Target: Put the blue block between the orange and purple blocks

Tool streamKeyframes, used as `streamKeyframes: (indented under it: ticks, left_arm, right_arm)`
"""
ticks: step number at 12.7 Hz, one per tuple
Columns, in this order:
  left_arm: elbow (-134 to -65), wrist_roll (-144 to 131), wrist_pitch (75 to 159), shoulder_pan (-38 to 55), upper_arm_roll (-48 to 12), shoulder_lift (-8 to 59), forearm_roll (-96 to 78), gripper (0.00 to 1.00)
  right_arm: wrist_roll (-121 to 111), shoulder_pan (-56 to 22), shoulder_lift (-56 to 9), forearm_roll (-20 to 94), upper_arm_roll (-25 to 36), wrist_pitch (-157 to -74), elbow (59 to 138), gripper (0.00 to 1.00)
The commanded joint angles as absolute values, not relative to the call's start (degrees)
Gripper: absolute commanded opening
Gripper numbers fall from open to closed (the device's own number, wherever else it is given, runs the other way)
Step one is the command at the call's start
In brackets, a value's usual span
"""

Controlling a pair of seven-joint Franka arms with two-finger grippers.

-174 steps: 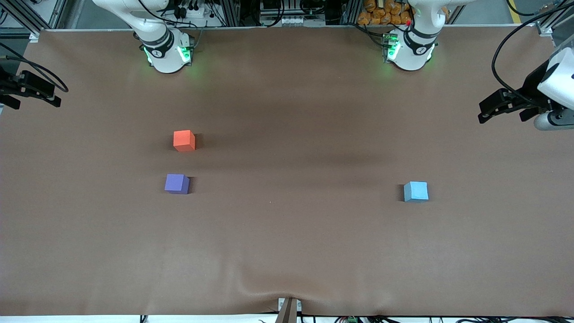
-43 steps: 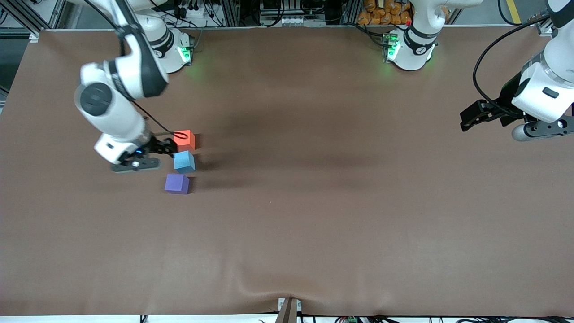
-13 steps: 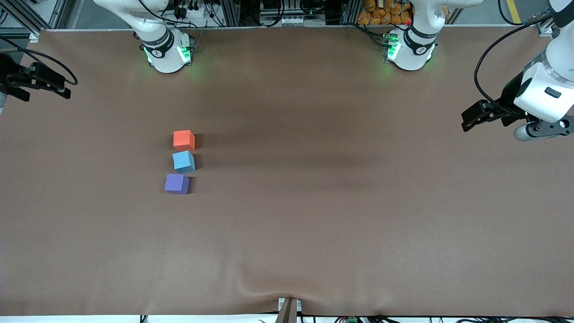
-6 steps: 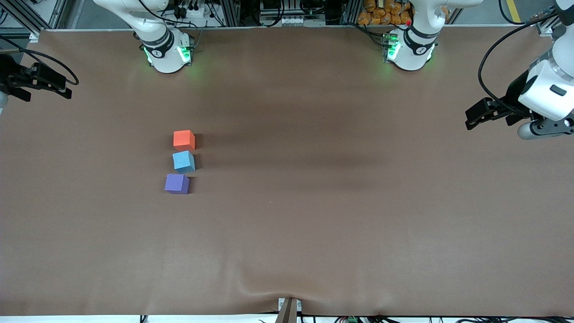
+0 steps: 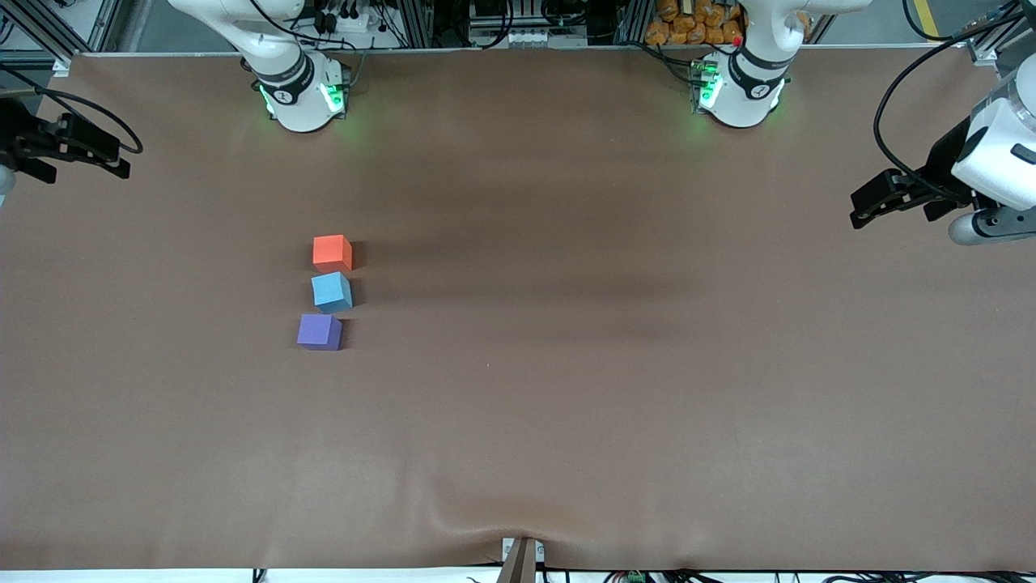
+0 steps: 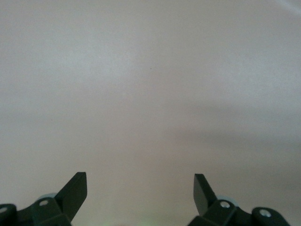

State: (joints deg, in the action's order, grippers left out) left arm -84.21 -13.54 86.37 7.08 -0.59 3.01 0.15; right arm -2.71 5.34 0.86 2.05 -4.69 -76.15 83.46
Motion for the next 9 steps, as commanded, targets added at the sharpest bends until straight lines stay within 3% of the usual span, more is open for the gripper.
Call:
streamKeyframes:
  ticks: [1, 9]
  left_arm:
    - [-84.1, -12.4, 85.1, 6.6, -1.0, 2.2, 0.5, 1.00]
    - [-84.1, -11.0, 84.4, 6.5, -1.0, 2.1, -0.2, 1.00]
  right_arm:
    - [-2.9, 6.5, 1.1, 1.8, -5.7, -76.1, 83.3, 1.00]
    - [-2.9, 6.3, 0.8, 1.7, -5.7, -76.1, 83.5, 1.00]
